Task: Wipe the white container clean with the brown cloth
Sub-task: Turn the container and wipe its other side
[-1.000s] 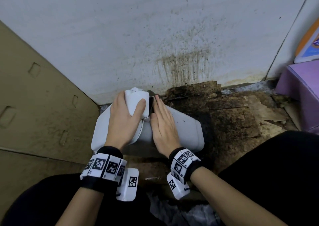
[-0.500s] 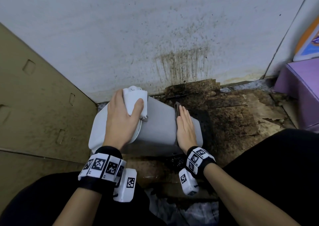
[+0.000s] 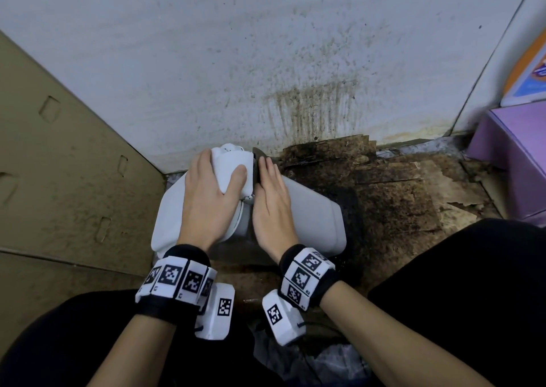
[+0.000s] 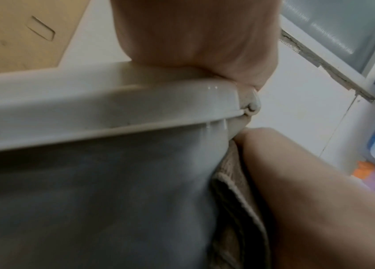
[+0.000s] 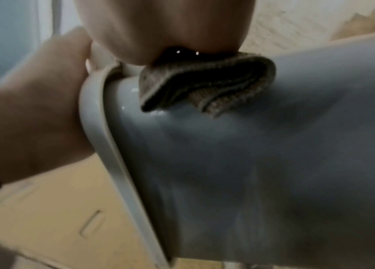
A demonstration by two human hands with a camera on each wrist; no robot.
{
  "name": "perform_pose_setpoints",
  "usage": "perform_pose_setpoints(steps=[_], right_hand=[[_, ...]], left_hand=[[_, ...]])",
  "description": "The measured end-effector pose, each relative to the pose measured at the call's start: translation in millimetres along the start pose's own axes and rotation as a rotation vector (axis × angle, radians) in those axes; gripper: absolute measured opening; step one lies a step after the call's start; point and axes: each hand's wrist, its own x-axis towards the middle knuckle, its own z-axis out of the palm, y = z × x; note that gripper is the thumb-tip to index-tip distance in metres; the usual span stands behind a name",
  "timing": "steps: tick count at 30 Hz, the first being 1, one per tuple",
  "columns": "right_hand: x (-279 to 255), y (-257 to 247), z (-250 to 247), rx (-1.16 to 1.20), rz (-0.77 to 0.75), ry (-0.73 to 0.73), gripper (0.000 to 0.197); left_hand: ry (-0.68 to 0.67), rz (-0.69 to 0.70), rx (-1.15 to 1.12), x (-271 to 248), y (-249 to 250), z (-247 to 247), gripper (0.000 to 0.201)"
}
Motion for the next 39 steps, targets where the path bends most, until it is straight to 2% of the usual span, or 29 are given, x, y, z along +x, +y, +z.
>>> perform_pose_setpoints(steps=[2, 6, 12, 16, 21, 25, 27, 31, 33, 36, 39], right_hand=[[-2.2, 6.4, 0.9, -0.050, -0.061, 0.038, 0.067], [-3.8, 38.6, -11.2, -0.144, -0.166, 0.047, 0.059], [-8.9, 116.4, -49.6, -0.147, 0.113, 0.071, 0.056], [-13.7, 146.0, -67.7, -0.125, 0.319, 0.122, 0.050], [-9.0, 144.0, -62.1, -0.093, 0.373, 0.169, 0.052], [-6.7, 124.5, -54.6, -0.072, 0.395, 0.209, 0.053], [-4.3, 101.5, -45.6, -0.044, 0.354, 0.175, 0.054], [-5.1, 37.4, -23.8, 0.062, 0.163, 0.050, 0.068], [-5.3, 12.8, -15.0, 0.107, 0.094, -0.016, 0.062], [-9.0, 2.4, -3.9, 0.098, 0.011, -0.041, 0.055], [-13.4, 20.5, -0.8, -0.054, -0.105, 0.015, 0.055]], left_hand=[[-0.003, 0.006, -0.010, -0.1, 0.2, 1.3, 0.074], [-0.006, -0.007, -0.029, 0.8, -4.3, -2.8, 0.072], [-0.016, -0.017, -0.047, 3.5, -6.9, -5.4, 0.078], [-0.021, -0.027, -0.048, 3.4, -6.7, -6.3, 0.076], [-0.016, -0.036, -0.047, 5.6, -6.5, -6.7, 0.066], [-0.018, -0.044, -0.035, 4.9, -7.0, -9.7, 0.069], [-0.020, -0.044, -0.034, 4.2, -6.4, -9.1, 0.070], [-0.022, -0.032, -0.024, 4.1, -5.0, -7.7, 0.069], [-0.026, -0.035, -0.012, 4.9, -7.3, -8.0, 0.073], [-0.029, -0.050, -0.012, 6.8, -9.8, -9.0, 0.082], [-0.019, -0.045, -0.018, 6.2, -8.9, -7.3, 0.076]])
